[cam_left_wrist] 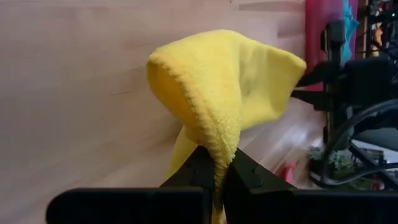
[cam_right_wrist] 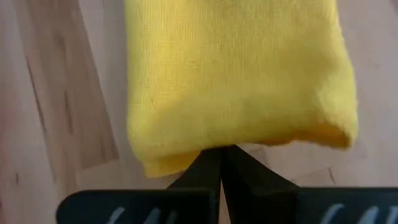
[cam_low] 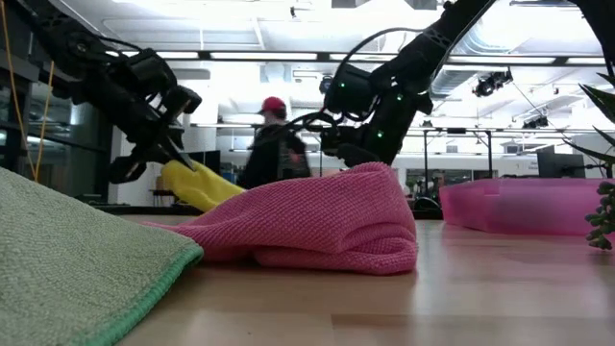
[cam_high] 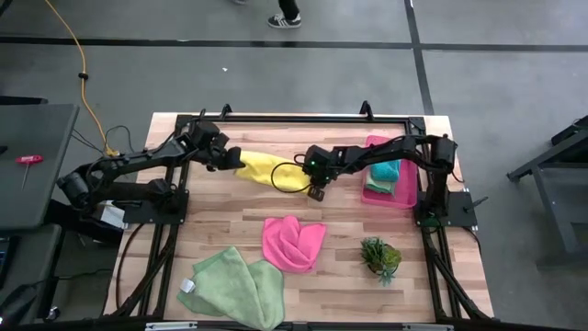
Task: Fold microfiber towels
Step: Fold the yellow microfiber cloth
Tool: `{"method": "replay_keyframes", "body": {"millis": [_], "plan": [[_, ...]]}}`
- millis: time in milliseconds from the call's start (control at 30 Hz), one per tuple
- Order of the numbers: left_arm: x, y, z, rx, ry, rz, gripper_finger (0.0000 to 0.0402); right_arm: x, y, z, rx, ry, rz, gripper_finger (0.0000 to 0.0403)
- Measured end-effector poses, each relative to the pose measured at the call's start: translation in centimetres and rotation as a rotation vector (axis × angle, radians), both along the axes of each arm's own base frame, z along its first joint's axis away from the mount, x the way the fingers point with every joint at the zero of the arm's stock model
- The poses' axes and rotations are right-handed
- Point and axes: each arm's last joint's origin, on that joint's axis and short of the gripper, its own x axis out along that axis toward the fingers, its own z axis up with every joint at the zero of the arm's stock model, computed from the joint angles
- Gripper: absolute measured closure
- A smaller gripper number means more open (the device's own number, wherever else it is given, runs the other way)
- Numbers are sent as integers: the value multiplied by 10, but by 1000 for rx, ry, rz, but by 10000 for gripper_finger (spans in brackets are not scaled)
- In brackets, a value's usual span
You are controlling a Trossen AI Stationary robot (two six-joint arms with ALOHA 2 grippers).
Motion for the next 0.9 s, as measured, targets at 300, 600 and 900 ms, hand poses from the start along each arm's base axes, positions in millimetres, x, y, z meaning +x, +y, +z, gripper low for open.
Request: {"method": "replay_keyframes", "body": {"millis": [300, 600, 900], "plan": [[11, 8, 29, 52, -15, -43, 401, -18, -6, 4, -81, 163, -44, 403], [13, 11, 64, 95, 79, -132, 401, -19, -8, 6, -45, 147, -69, 403], [20, 20, 72, 132, 125, -123, 401, 5, 1, 17, 53, -114, -86, 403]]}}
